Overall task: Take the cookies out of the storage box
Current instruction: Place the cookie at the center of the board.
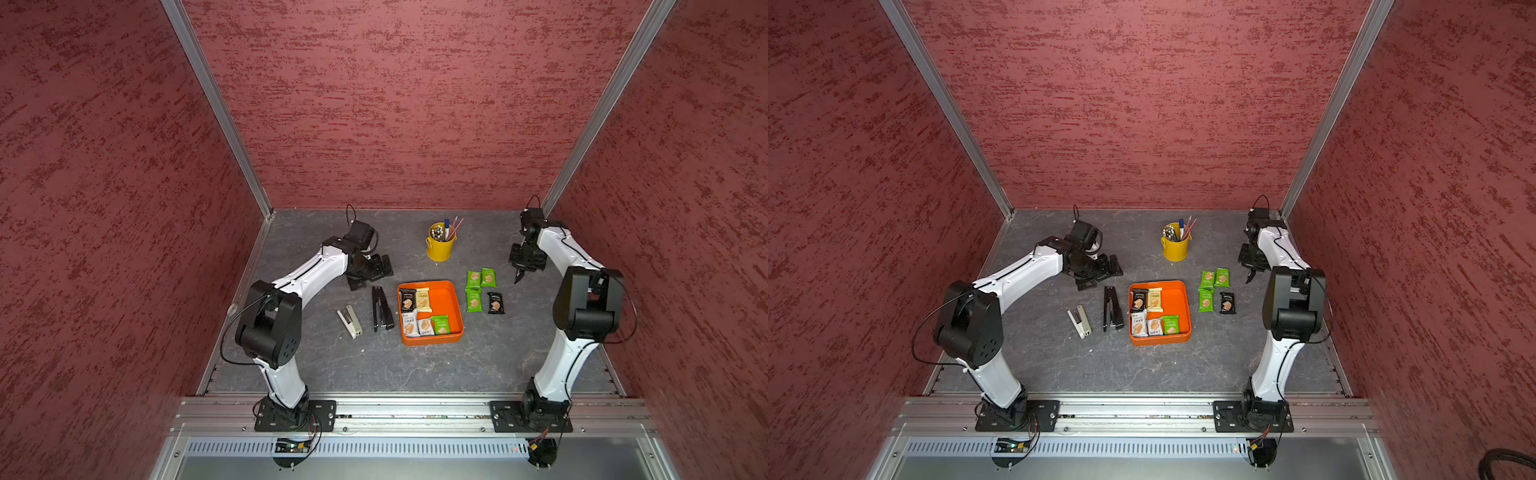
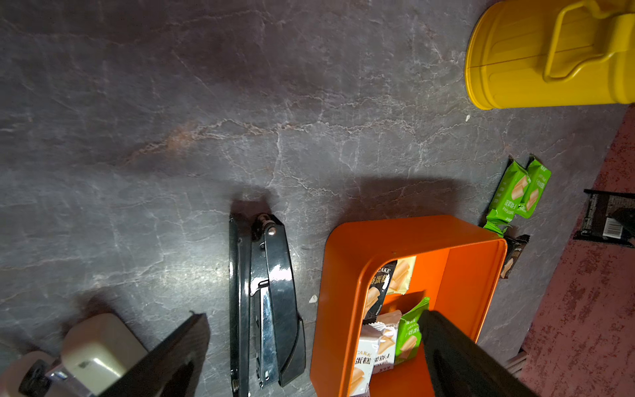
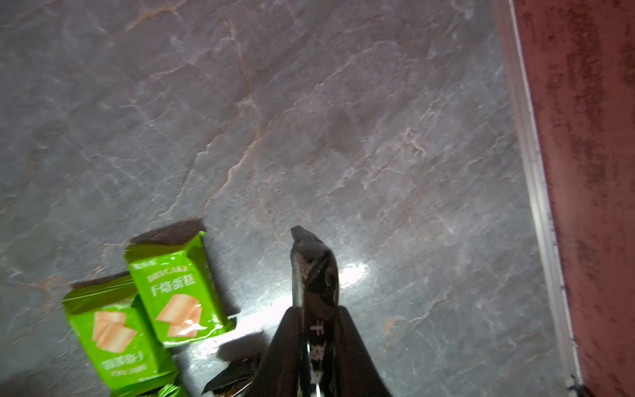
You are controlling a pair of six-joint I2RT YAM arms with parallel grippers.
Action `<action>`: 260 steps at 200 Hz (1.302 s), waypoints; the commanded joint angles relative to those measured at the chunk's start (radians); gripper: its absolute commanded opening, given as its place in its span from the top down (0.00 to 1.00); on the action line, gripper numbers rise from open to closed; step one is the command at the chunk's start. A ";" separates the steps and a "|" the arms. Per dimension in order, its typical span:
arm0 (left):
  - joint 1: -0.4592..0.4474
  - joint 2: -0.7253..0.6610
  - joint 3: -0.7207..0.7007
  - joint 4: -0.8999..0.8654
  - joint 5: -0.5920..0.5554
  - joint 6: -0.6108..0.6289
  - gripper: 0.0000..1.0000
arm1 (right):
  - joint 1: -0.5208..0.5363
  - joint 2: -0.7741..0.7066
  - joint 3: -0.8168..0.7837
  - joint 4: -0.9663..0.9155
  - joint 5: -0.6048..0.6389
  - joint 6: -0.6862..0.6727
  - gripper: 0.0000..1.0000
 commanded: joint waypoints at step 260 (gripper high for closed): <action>0.057 -0.057 -0.030 -0.005 0.057 0.088 0.00 | 0.204 -0.462 -0.423 0.204 -0.492 0.283 0.59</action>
